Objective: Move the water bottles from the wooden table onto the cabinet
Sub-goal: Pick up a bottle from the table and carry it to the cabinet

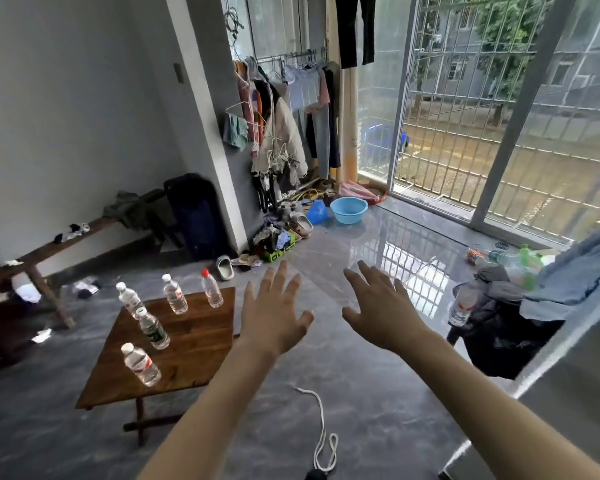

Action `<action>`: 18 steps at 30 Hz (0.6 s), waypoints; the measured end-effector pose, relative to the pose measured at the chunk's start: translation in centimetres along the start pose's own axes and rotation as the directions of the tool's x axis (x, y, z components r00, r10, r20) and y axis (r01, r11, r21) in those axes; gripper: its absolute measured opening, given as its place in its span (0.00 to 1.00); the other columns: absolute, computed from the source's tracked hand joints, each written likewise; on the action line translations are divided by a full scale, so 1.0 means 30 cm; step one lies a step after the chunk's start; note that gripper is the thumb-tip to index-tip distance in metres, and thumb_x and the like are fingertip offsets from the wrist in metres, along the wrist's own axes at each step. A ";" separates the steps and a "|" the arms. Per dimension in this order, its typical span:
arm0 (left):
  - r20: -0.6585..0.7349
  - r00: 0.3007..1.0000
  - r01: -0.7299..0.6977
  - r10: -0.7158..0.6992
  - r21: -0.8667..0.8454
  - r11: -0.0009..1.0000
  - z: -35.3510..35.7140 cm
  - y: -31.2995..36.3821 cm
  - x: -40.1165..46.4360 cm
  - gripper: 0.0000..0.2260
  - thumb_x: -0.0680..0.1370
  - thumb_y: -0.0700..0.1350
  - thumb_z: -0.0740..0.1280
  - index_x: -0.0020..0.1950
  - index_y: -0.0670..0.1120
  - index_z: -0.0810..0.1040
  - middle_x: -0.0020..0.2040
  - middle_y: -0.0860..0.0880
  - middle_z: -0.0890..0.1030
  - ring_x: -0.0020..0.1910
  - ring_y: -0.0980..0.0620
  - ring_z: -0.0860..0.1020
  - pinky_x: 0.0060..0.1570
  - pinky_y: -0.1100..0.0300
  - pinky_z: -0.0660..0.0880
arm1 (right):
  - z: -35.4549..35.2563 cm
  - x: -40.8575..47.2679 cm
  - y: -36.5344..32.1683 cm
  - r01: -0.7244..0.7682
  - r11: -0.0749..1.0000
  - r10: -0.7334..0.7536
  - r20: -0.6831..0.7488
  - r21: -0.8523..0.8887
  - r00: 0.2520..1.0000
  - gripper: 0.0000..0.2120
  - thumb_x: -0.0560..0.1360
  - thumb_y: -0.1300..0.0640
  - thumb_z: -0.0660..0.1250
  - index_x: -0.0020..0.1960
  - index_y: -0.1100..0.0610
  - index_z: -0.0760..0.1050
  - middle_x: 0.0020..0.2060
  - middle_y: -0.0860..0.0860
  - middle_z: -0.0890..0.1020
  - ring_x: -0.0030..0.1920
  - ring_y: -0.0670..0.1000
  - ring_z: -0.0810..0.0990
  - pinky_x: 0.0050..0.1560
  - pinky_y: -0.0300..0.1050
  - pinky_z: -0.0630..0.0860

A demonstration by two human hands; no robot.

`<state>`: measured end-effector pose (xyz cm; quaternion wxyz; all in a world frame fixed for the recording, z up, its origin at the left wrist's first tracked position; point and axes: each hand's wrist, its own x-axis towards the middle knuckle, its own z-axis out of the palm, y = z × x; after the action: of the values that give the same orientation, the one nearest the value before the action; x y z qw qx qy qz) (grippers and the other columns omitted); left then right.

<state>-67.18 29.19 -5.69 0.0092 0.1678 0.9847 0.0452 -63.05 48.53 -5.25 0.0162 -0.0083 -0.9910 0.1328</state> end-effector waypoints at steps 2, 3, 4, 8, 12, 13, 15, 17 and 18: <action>0.004 1.000 0.008 -0.008 0.006 1.000 0.007 -0.018 0.097 0.33 0.81 0.63 0.58 0.83 0.55 0.51 0.84 0.51 0.41 0.83 0.47 0.43 0.78 0.40 0.43 | -0.008 0.117 0.004 0.017 1.000 -0.017 0.008 -0.025 1.000 0.35 0.77 0.42 0.62 0.79 0.48 0.51 0.80 0.52 0.51 0.79 0.56 0.51 0.76 0.63 0.50; 0.005 1.000 0.010 -0.010 0.008 1.000 0.005 -0.026 0.141 0.34 0.81 0.63 0.58 0.83 0.55 0.50 0.84 0.51 0.40 0.83 0.47 0.42 0.78 0.40 0.43 | -0.016 0.168 0.001 0.025 0.999 -0.025 0.003 -0.035 1.000 0.35 0.77 0.42 0.62 0.79 0.48 0.51 0.80 0.52 0.51 0.79 0.56 0.51 0.76 0.63 0.50; 0.001 1.000 0.016 -0.016 -0.001 1.000 0.006 -0.038 0.203 0.34 0.81 0.64 0.57 0.83 0.55 0.49 0.84 0.51 0.40 0.83 0.47 0.41 0.78 0.40 0.42 | -0.023 0.237 0.001 0.037 0.998 -0.037 -0.005 -0.044 0.999 0.35 0.77 0.42 0.63 0.79 0.48 0.52 0.80 0.52 0.52 0.79 0.56 0.51 0.75 0.63 0.51; -0.027 0.999 0.043 -0.043 -0.016 0.999 -0.005 -0.087 0.468 0.35 0.82 0.64 0.56 0.84 0.55 0.46 0.84 0.50 0.37 0.83 0.47 0.40 0.78 0.40 0.40 | -0.056 0.503 0.021 0.065 0.993 -0.067 -0.017 -0.095 0.998 0.35 0.76 0.42 0.63 0.78 0.47 0.53 0.80 0.52 0.52 0.79 0.57 0.52 0.75 0.63 0.52; -0.063 0.996 0.064 -0.068 -0.053 0.997 -0.016 -0.143 0.720 0.35 0.81 0.64 0.56 0.84 0.54 0.48 0.83 0.50 0.36 0.83 0.48 0.38 0.79 0.39 0.42 | -0.113 0.766 0.042 0.063 0.988 -0.067 -0.020 -0.139 0.998 0.35 0.76 0.41 0.63 0.78 0.46 0.53 0.80 0.52 0.53 0.79 0.56 0.52 0.75 0.63 0.51; -0.072 0.995 0.065 -0.069 -0.060 0.996 -0.020 -0.158 0.776 0.34 0.81 0.64 0.56 0.84 0.54 0.49 0.84 0.50 0.37 0.83 0.48 0.39 0.79 0.39 0.43 | -0.128 0.825 0.046 0.060 0.989 -0.066 -0.036 -0.139 0.997 0.35 0.76 0.41 0.63 0.78 0.46 0.54 0.80 0.52 0.54 0.79 0.56 0.53 0.75 0.63 0.52; -0.082 0.994 0.070 -0.076 -0.073 0.995 -0.028 -0.189 0.866 0.34 0.81 0.64 0.56 0.83 0.53 0.50 0.84 0.49 0.41 0.83 0.48 0.41 0.79 0.40 0.45 | -0.149 0.925 0.049 0.062 0.987 -0.071 -0.060 -0.146 0.996 0.35 0.75 0.41 0.64 0.77 0.47 0.55 0.80 0.53 0.56 0.78 0.57 0.57 0.75 0.63 0.56; -0.087 0.992 0.080 -0.087 -0.076 0.994 -0.033 -0.223 0.936 0.34 0.81 0.64 0.56 0.83 0.54 0.48 0.84 0.50 0.41 0.83 0.48 0.41 0.79 0.40 0.44 | -0.157 1.008 0.047 0.071 0.987 -0.082 -0.069 -0.146 0.994 0.35 0.75 0.42 0.65 0.77 0.48 0.56 0.79 0.53 0.57 0.77 0.57 0.60 0.74 0.63 0.60; -0.091 0.991 0.087 -0.093 -0.072 0.994 -0.037 -0.243 0.968 0.35 0.81 0.64 0.57 0.83 0.54 0.48 0.84 0.51 0.41 0.83 0.49 0.41 0.79 0.41 0.44 | -0.158 1.047 0.043 0.078 0.987 -0.088 -0.065 -0.144 0.994 0.35 0.75 0.42 0.65 0.77 0.48 0.56 0.79 0.53 0.57 0.77 0.57 0.60 0.74 0.63 0.61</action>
<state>-97.03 31.88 -5.35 -0.0296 0.1205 0.9885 0.0860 -94.25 51.67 -0.09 0.0563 0.0271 -0.9962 0.0613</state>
